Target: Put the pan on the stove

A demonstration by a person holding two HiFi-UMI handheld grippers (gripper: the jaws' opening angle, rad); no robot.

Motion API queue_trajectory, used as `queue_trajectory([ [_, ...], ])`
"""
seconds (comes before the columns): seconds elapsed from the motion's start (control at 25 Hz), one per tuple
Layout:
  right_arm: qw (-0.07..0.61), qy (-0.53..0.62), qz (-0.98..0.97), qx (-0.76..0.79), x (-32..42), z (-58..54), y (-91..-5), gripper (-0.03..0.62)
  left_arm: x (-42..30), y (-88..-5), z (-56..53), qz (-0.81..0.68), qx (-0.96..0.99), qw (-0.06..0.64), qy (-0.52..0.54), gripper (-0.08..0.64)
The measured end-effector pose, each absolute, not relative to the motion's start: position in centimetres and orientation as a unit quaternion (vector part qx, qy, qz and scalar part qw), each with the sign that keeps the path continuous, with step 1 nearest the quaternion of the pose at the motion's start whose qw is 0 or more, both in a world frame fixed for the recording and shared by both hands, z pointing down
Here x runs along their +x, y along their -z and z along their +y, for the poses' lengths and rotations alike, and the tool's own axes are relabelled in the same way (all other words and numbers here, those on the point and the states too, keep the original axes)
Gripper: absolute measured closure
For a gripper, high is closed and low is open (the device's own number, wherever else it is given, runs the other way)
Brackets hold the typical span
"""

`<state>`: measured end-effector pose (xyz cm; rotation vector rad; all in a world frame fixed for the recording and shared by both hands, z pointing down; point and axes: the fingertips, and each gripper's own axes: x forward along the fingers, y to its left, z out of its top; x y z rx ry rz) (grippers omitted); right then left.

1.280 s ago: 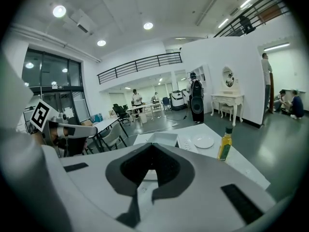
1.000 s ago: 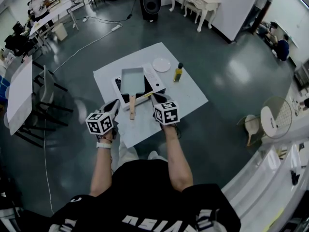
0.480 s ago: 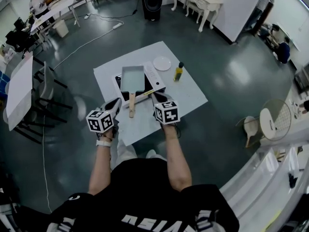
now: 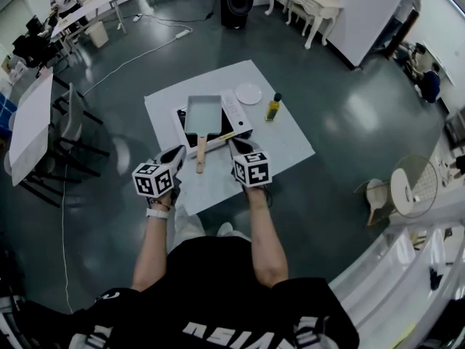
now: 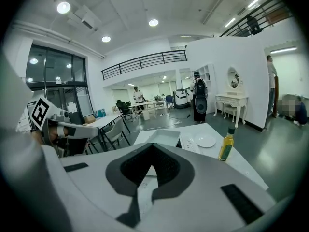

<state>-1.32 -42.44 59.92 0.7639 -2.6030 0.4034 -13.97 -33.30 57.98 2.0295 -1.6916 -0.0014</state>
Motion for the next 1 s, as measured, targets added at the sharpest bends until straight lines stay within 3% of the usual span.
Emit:
queue_trajectory([
  [1.0, 0.206, -0.131, -0.933, 0.265, -1.31, -41.56, -59.97, 0.595, -13.74, -58.26, -32.55, -0.628, 0.738, 0.244, -0.005, 0.56],
])
